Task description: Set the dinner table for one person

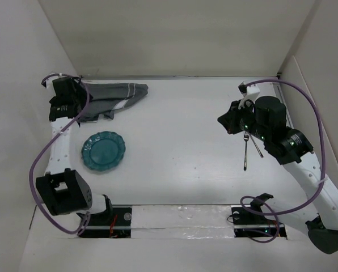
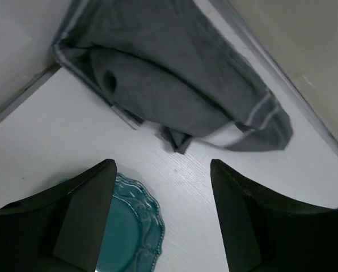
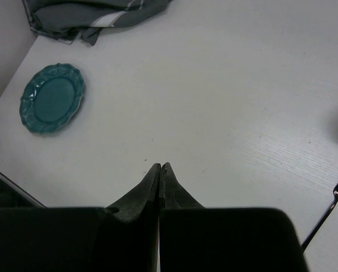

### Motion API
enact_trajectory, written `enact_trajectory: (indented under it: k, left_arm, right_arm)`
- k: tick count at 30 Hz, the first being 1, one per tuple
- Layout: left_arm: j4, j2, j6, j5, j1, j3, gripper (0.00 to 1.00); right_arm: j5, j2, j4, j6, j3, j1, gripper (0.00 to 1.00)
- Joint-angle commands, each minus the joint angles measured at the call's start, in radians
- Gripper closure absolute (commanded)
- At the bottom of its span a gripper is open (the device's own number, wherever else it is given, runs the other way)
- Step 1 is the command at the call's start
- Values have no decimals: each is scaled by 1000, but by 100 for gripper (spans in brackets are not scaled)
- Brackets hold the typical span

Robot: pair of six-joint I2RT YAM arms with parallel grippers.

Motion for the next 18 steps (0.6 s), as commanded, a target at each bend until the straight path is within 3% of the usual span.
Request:
enact_trajectory:
  k: [1,3,4,7,13,18]
  left_arm:
    - [4,70,-37,44,66,-9,35]
    - [16,113,-40,36,78,-2,32]
    - [21,156,-42,26,78,1,32]
    - [56,248,-43,30,78,14,32]
    - [71,441,-60,-2,78,118,34]
    - [100,550,-72,25,78,187,43]
  right_arm:
    - [-34,-24,41,-13,-24,-6,99]
    - [-66,-35,55,-5,-39,-6,86]
    - [-81,-35,57,-5,-44,-6,68]
    - [-108,-12,38,-16,-30,-6,48]
    - [-147,22,14,-19,-16,-6,46]
    - [-141,31,-11,-16,-19,15,46]
